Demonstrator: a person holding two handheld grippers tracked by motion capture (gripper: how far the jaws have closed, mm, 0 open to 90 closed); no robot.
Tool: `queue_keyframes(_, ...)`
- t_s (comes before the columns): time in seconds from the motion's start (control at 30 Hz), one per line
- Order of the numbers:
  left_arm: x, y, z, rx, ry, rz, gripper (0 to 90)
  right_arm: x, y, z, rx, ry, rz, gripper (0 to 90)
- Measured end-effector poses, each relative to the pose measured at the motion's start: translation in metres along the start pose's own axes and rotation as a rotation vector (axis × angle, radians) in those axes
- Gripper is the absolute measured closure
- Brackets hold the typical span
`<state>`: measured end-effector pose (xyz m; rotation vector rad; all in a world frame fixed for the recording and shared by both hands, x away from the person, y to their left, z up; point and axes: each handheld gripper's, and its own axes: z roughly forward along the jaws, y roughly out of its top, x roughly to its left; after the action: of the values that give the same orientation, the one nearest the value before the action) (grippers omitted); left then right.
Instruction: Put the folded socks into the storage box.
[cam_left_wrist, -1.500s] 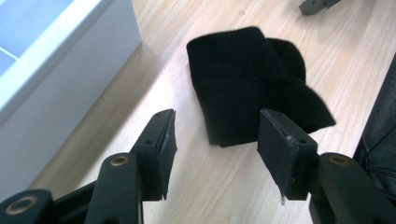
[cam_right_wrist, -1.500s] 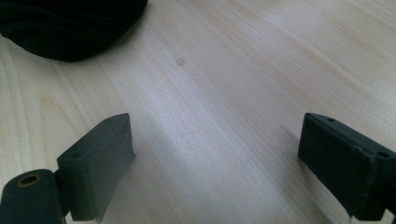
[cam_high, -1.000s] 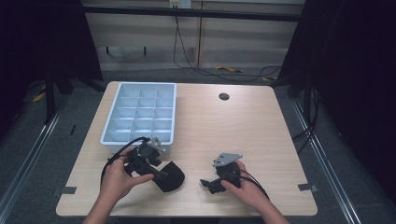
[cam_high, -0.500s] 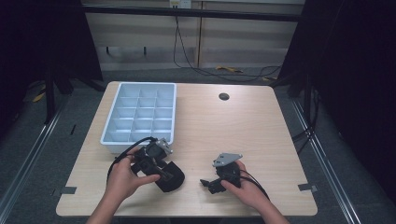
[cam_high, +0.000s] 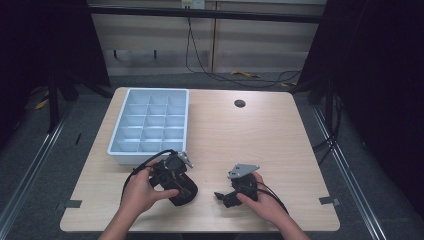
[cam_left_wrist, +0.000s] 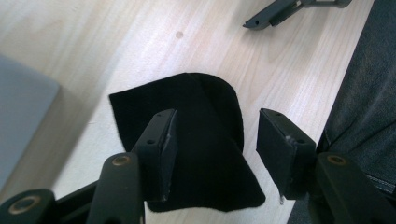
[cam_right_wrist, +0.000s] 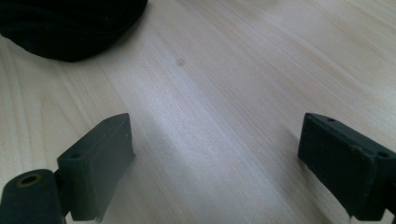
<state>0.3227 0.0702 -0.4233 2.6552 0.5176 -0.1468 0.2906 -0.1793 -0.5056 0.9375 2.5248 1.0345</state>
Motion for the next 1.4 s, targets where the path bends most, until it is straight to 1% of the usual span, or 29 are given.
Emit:
queue_keyframes(0.07, 0.000, 0.002, 0.005, 0.012, -0.011, 0.000, 47.9, 0.000, 0.000, 0.000, 0.000, 0.000, 0.000, 9.7)
queue_keyframes(0.27, 0.000, 0.002, 0.021, 0.061, -0.019, -0.009, 47.9, 0.000, 0.000, 0.000, 0.000, 0.001, 0.000, 9.7)
queue_keyframes(0.3, 0.000, 0.002, 0.021, 0.061, -0.019, -0.009, 48.1, 0.000, 0.000, 0.000, 0.000, 0.001, -0.001, 9.7)
queue_keyframes(0.33, 0.001, 0.000, 0.027, 0.071, -0.021, -0.014, 48.6, 0.000, 0.000, 0.000, 0.001, 0.002, 0.001, 9.7)
queue_keyframes(0.4, 0.002, -0.002, 0.029, 0.063, -0.016, -0.016, 49.7, 0.000, 0.000, 0.000, 0.001, 0.002, 0.000, 9.7)
queue_keyframes(0.47, 0.001, -0.002, 0.028, 0.067, -0.007, -0.014, 54.3, 0.000, 0.000, 0.000, 0.001, 0.002, 0.000, 9.7)
queue_keyframes(0.53, 0.001, -0.002, 0.030, 0.080, 0.009, 0.006, 59.0, 0.000, 0.000, 0.000, 0.001, 0.002, 0.000, 9.7)
queue_keyframes(0.6, -0.001, -0.002, 0.031, 0.085, 0.022, 0.006, 63.1, 0.000, 0.000, 0.000, 0.001, 0.003, 0.000, 9.7)
queue_keyframes(0.63, -0.001, -0.002, 0.031, 0.094, 0.023, 0.012, 65.7, 0.000, 0.000, 0.000, 0.002, 0.003, 0.000, 9.7)
queue_keyframes(0.67, -0.001, -0.002, 0.032, 0.096, 0.022, 0.003, 67.6, 0.000, 0.000, 0.000, 0.001, 0.003, -0.001, 9.7)
queue_keyframes(0.7, -0.001, -0.002, 0.032, 0.098, 0.020, 0.003, 70.5, 0.000, 0.000, 0.000, 0.001, 0.002, -0.001, 9.7)
queue_keyframes(0.77, 0.000, -0.002, 0.031, 0.107, 0.007, 0.002, 76.0, 0.000, 0.000, 0.000, 0.001, 0.003, -0.001, 9.7)
queue_keyframes(0.8, 0.001, -0.002, 0.031, 0.106, 0.003, -0.012, 77.3, 0.000, 0.000, 0.000, 0.001, 0.003, -0.001, 9.7)
queue_keyframes(0.83, 0.001, -0.002, 0.031, 0.106, 0.003, -0.012, 78.3, 0.000, 0.000, 0.000, 0.001, 0.003, 0.000, 9.7)
queue_keyframes(0.87, 0.001, -0.003, 0.031, 0.099, 0.000, -0.023, 79.0, 0.000, 0.000, 0.000, 0.002, 0.003, 0.001, 9.7)
queue_keyframes(0.9, 0.001, -0.003, 0.030, 0.098, 0.001, -0.026, 79.5, 0.000, 0.000, 0.000, 0.001, 0.003, 0.000, 9.7)
queue_keyframes(0.97, 0.003, -0.003, 0.028, 0.102, -0.007, -0.024, 80.4, 0.000, 0.000, 0.000, 0.001, 0.003, 0.000, 9.7)
queue_keyframes(1.03, 0.004, -0.003, 0.027, 0.094, -0.008, -0.030, 81.2, 0.000, 0.000, 0.000, 0.001, 0.003, -0.001, 9.7)
queue_keyframes(1.13, 0.008, -0.005, 0.018, 0.081, -0.012, -0.028, 81.5, 0.000, 0.000, 0.000, 0.001, 0.004, -0.001, 9.7)
queue_keyframes(1.17, 0.008, -0.005, 0.018, 0.081, -0.012, -0.028, 81.5, 0.000, 0.000, 0.000, 0.001, 0.004, -0.001, 9.7)
queue_keyframes(1.2, 0.009, -0.006, 0.013, 0.074, -0.014, -0.031, 81.5, 0.000, 0.000, 0.000, 0.000, 0.003, -0.001, 9.7)
queue_keyframes(1.27, 0.011, -0.006, 0.006, 0.065, -0.009, -0.031, 81.5, 0.000, 0.000, 0.000, 0.000, 0.003, -0.001, 9.7)
queue_keyframes(1.33, 0.012, -0.007, 0.001, 0.051, -0.007, -0.039, 81.5, 0.000, 0.000, 0.000, 0.000, 0.003, -0.001, 9.7)
queue_keyframes(1.4, 0.014, -0.007, -0.004, 0.051, -0.003, -0.031, 81.5, 0.000, 0.000, 0.000, 0.001, 0.003, -0.001, 9.7)
